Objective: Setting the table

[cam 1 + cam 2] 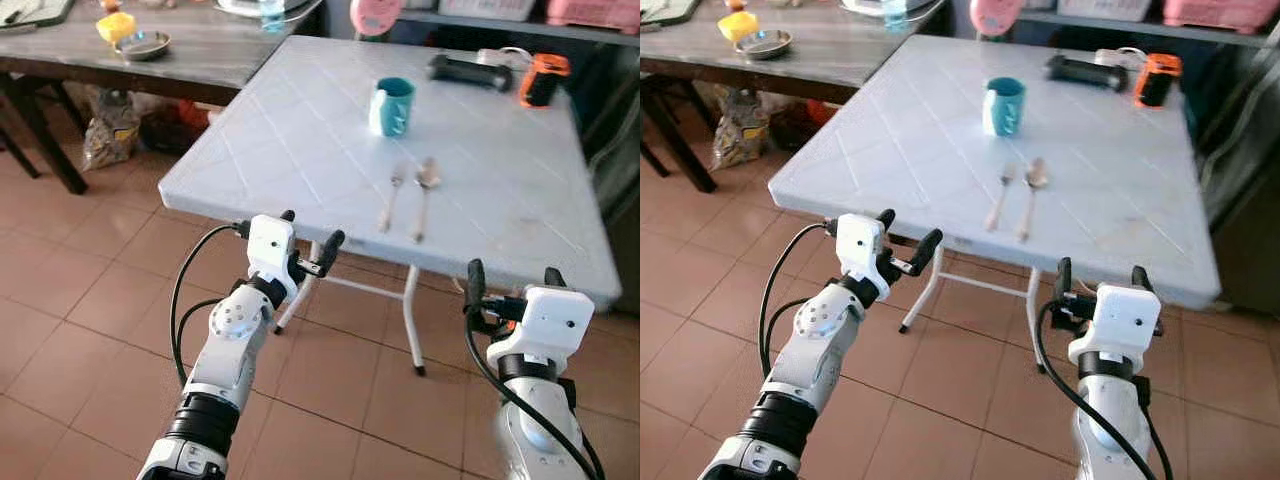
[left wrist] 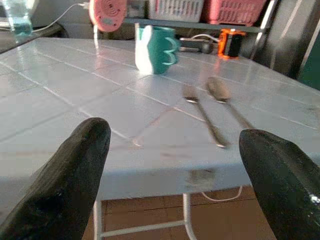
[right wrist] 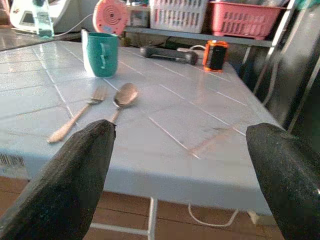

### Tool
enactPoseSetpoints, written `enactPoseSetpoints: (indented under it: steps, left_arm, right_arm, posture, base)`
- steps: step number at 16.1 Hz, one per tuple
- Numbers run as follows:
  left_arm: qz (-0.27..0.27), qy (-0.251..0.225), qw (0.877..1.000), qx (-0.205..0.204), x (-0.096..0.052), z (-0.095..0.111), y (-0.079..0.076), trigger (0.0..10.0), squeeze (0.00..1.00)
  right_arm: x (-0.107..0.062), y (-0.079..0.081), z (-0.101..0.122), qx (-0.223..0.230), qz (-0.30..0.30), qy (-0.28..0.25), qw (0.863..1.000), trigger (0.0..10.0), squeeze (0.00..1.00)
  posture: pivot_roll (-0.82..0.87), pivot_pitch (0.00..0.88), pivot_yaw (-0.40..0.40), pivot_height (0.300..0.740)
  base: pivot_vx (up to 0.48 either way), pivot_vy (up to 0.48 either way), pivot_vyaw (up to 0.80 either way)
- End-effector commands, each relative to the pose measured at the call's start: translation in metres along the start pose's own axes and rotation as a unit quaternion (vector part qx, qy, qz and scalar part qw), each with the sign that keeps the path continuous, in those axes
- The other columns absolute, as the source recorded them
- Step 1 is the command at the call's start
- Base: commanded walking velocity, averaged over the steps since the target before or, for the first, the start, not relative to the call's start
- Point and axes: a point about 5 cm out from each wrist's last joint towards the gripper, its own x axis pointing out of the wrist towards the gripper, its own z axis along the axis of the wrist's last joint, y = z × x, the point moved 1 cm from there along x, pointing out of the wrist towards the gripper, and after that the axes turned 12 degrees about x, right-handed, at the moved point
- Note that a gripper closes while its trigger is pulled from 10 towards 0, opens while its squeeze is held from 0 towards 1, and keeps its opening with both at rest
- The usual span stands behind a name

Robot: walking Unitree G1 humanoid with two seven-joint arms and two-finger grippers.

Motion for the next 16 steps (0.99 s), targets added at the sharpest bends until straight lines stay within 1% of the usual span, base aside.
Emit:
enactPoseSetpoints:
  steps: [1,7,9,10,12,13,14,15,16]
  left_arm:
    - [-0.011,-0.003,1.0,0.001,0.001,0.002,-0.003,10.0,0.0]
    - [-0.013,-0.002,1.0,0.001,0.001,0.002,-0.004,10.0,0.0]
    - [-0.006,0.004,1.0,0.003,0.0,0.0,-0.003,10.0,0.0]
    - [0.002,0.012,1.0,0.005,-0.001,-0.003,-0.001,10.0,0.0]
    - [0.017,0.025,0.999,0.022,-0.004,-0.007,0.003,10.0,0.0]
    - [0.035,0.031,0.999,0.028,-0.012,-0.011,0.014,10.0,0.0]
    - [0.046,0.035,0.998,0.037,-0.018,-0.013,0.021,10.0,0.0]
    - [0.06,0.042,0.996,0.05,-0.027,-0.017,0.029,10.0,0.0]
    - [0.067,0.045,0.995,0.059,-0.03,-0.018,0.031,10.0,0.0]
  right_arm:
    - [-0.001,-0.003,0.001,-0.004,-0.007,-0.005,1.0,10.0,0.0]
    - [0.0,-0.003,0.002,-0.005,-0.009,-0.007,1.0,10.0,0.0]
    - [0.001,-0.003,0.002,-0.005,-0.006,-0.007,1.0,10.0,0.0]
    - [0.002,-0.002,0.001,-0.005,-0.005,-0.006,1.0,10.0,0.0]
    - [0.002,-0.003,0.001,-0.005,-0.002,-0.005,1.0,10.0,0.0]
    - [0.002,-0.002,0.002,-0.005,0.0,-0.006,1.0,10.0,0.0]
    - [0.002,-0.003,0.004,-0.006,0.002,-0.007,1.0,10.0,0.0]
    - [0.0,-0.005,0.005,-0.008,0.002,-0.007,1.0,10.0,0.0]
    - [-0.001,-0.008,0.005,-0.01,0.002,-0.007,1.0,10.0,0.0]
  posture:
    - [0.02,0.114,0.045,0.74]
    - [0.02,0.113,0.044,0.74]
    - [0.03,0.115,0.036,0.74]
    - [0.03,0.116,0.031,0.74]
    - [0.04,0.116,0.028,0.74]
    - [0.04,0.116,0.027,0.74]
    - [0.03,0.115,0.025,0.74]
    - [0.03,0.115,0.024,0.74]
    - [0.03,0.114,0.02,0.74]
  base:
    - [0.42,0.0,0.0]
    - [0.48,0.0,0.0]
    - [0.394,0.0,0.0]
    - [0.285,0.0,0.0]
    - [0.0,0.0,0.0]
    - [0.0,0.0,0.0]
    - [0.0,0.0,0.0]
    - [0.0,0.0,0.0]
    - [0.0,0.0,0.0]
